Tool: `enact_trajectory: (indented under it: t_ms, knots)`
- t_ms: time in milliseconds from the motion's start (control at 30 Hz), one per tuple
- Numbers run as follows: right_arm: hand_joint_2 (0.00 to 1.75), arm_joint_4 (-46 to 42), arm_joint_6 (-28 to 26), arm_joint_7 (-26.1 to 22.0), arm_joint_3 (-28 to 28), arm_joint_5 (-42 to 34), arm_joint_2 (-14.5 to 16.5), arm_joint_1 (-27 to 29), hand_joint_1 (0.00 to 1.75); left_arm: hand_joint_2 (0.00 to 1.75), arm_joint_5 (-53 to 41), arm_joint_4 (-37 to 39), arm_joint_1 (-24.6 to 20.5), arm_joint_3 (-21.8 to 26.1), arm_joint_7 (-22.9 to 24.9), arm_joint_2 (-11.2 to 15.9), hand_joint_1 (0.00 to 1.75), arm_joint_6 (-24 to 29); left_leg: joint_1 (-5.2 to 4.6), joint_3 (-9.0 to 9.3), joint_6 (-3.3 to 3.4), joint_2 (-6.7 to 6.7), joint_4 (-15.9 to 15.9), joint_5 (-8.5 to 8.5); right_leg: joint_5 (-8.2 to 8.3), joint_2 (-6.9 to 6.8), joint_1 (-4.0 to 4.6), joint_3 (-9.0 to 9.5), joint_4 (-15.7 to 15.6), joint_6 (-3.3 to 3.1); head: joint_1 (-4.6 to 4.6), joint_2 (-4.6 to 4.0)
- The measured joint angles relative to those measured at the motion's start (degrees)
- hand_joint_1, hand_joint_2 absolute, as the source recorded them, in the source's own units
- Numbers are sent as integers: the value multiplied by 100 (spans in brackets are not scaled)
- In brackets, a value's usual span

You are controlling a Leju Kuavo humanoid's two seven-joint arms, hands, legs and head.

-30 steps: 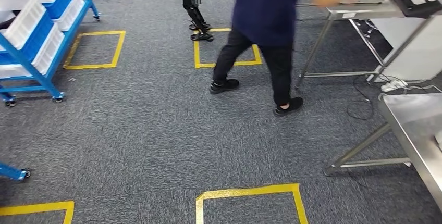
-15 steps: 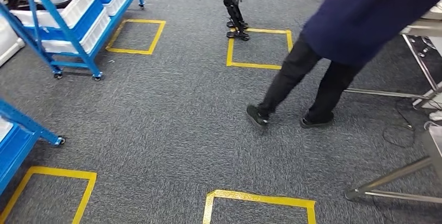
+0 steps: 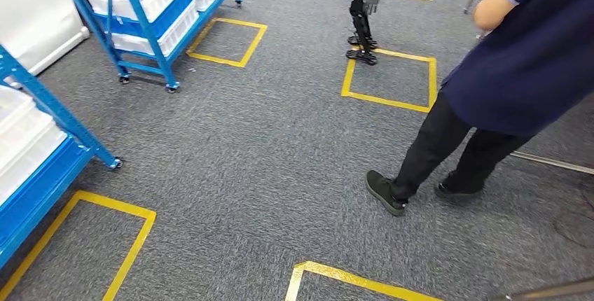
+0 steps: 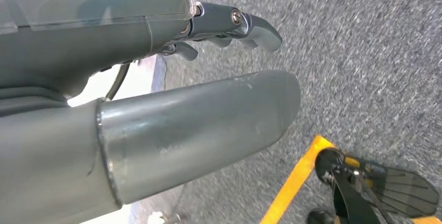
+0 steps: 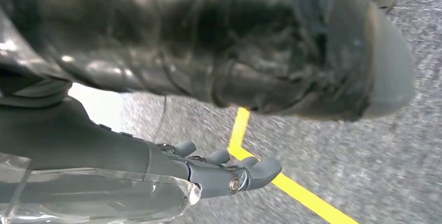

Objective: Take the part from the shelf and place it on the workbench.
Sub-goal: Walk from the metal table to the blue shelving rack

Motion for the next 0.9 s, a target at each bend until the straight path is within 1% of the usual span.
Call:
enact_trajectory:
  t_ms: [33, 67, 100, 133, 167, 200, 233, 267, 300, 333, 367, 400, 433, 467, 500, 533, 567, 600, 633, 667, 700, 733, 767, 800, 833, 867, 900]
  knots:
    - [0, 0, -1, 0, -4, -2, 0, 5, 0, 0, -1, 0, -5, 0, 0, 1, 0, -2, 3, -23, -33, -62, 27, -10, 65, 103, -5, 87, -221, -11, -1, 0]
    - [0, 0, -1, 0, -7, -3, 0, 4, 0, 0, -1, 0, -6, 1, 0, 1, 0, -3, 8, -50, -70, -119, 41, -11, 55, 163, 2, 117, -304, -27, 0, 0]
    - [0, 0, -1, 0, -10, -3, 0, -5, 0, 0, -1, 0, -3, 1, 0, 2, 0, -3, 12, -72, -110, -179, 43, -4, 46, 144, 15, 121, -325, -47, 0, 0]
    - [0, -1, -1, 0, -10, -4, 1, -18, 0, 0, -1, 1, 7, 2, 1, 2, 0, -3, 21, -86, -145, -217, 35, 2, 56, 79, 14, 130, -334, -81, 0, 0]
    - [0, -1, -1, 0, -11, -4, 2, -26, 0, 0, -1, 2, 18, 2, 1, 1, 0, -3, 22, -101, -174, -160, 60, -18, 67, 12, 12, 149, -360, -118, -1, 0]
    - [0, -1, -1, 0, -11, -4, 2, -23, 0, 0, -2, 3, 21, 2, 2, 0, 0, -3, 18, -151, -201, -34, 166, -89, 79, -61, 5, 169, -391, -159, -3, 0]
    - [0, -1, -1, 0, -12, -5, 3, -13, 0, 0, -4, 4, 14, 2, 2, -1, 0, -3, 15, -258, -224, 129, 396, -225, 87, -145, 3, 186, -418, -194, -4, 0]
    - [0, -1, -1, 1, -14, -7, 2, 3, 0, 0, -13, 4, 4, 2, -1, -1, 0, -3, 15, -417, -246, 292, 732, -401, 84, -228, 16, 195, -427, -218, -5, 0]
    - [0, -1, -1, 2, -18, -10, 2, 17, 0, 0, -25, 4, -6, 2, -6, -1, 0, -4, 21, -616, -267, 378, 1132, -582, 76, -318, 29, 197, -428, -238, -6, 0]
    - [0, -1, -1, 3, -25, -14, 2, 25, 0, 0, -37, 4, -10, 2, -14, 0, 0, -6, 29, -788, -283, 411, 1469, -698, 68, -404, 38, 197, -425, -246, -5, 0]
    - [0, -1, -2, 3, -35, -16, 3, 26, 0, 0, -49, 5, -5, 2, -23, 0, 0, -9, 35, -885, -293, 426, 1656, -723, 58, -477, 43, 200, -423, -250, -5, 0]
    - [0, -1, -2, 2, -50, -18, 3, 22, 0, 0, -60, 5, 6, 2, -34, 0, 0, -12, 39, -857, -294, 443, 1599, -620, 45, -547, 46, 212, -421, -248, -6, 0]
    - [0, -1, -3, 1, -65, -18, 4, 17, 0, 0, -73, 6, 19, 2, -43, 0, 0, -13, 40, -714, -286, 477, 1318, -431, 29, -611, 47, 231, -420, -240, -6, 0]
    - [0, -1, -2, -2, -80, -15, 4, 13, 0, 0, -85, 7, 26, 2, -51, 1, 0, -14, 32, -499, -262, 582, 896, -228, 10, -675, 49, 259, -420, -224, -7, 0]
    - [0, -1, -1, -4, -94, -13, 4, 11, 0, 0, -98, 7, 25, 2, -58, 3, 0, -14, 4, -291, -231, 705, 490, -76, -13, -739, 61, 285, -417, -201, -6, 0]
    - [0, -1, 0, -5, -103, -11, 4, 9, 0, 0, -109, 7, 17, 2, -66, 4, 0, -14, -23, -154, -192, 797, 213, 3, -31, -795, 70, 304, -415, -174, -5, 0]
    - [0, -1, 2, -5, -110, -10, 4, 0, 0, 0, -119, 7, 11, 2, -73, 5, 0, -14, -50, -86, -155, 859, 68, 19, -46, -847, 78, 318, -416, -147, -5, 0]
    - [0, -1, 3, -5, -114, -10, 4, -14, 0, 0, -130, 7, 11, 2, -78, 7, 0, -15, -74, -89, -125, 834, 49, 4, -54, -895, 83, 331, -423, -123, -4, 0]
    - [0, -2, 3, -5, -115, -10, 6, -37, 0, 0, -139, 7, 18, 2, -83, 8, 0, -15, -71, -91, -90, 770, 27, 16, -59, -943, 83, 355, -438, -97, -4, 0]
    - [0, -3, 4, -4, -116, -10, 7, -56, 0, 0, -147, 7, 28, 2, -83, 8, 0, -16, -60, -74, -57, 715, -7, 31, -81, -910, 75, 381, -428, -68, -4, 0]
    - [0, -5, 6, -3, -116, -9, 8, -65, 0, 0, -151, 7, 35, 2, -85, 8, 0, -16, -44, -54, -20, 658, -44, 52, -146, -803, 69, 372, -359, -43, -4, 0]
    - [0, -6, 8, -1, -116, -8, 10, -64, 0, 0, -154, 8, 34, 2, -87, 8, 0, -16, -23, -32, 15, 602, -79, 75, -268, -651, 64, 304, -184, -22, -4, 0]
    - [0, -7, 14, 7, -118, -6, 10, -55, 0, 0, -158, 8, 28, 2, -89, 6, 0, -17, -10, -19, 40, 550, -94, 93, -438, -473, 52, 166, 112, -10, -3, 0]
    - [0, -5, 20, 18, -120, -3, 10, -44, 0, 0, -162, 9, 20, 2, -91, 5, 0, -18, -8, -28, 55, 492, -94, 100, -625, -361, 50, -35, 495, -7, -3, 0]
    - [0, -4, 27, 36, -122, 2, 11, -35, 0, 0, -167, 9, 14, 2, -92, 5, 0, -18, -10, -35, 62, 424, -89, 101, -762, -311, 46, -236, 867, -2, -2, 0]
    - [0, -2, 33, 55, -126, 5, 13, -29, 0, 0, -172, 9, 12, 2, -92, 4, 0, -18, -13, -37, 65, 348, -82, 101, -797, -292, 40, -381, 1109, 3, -2, 0]
    - [0, -1, 36, 71, -131, 9, 14, -23, 0, 0, -177, 9, 13, 2, -92, 4, 0, -18, -15, -35, 63, 264, -71, 97, -712, -283, 34, -434, 1148, 5, -2, 0]
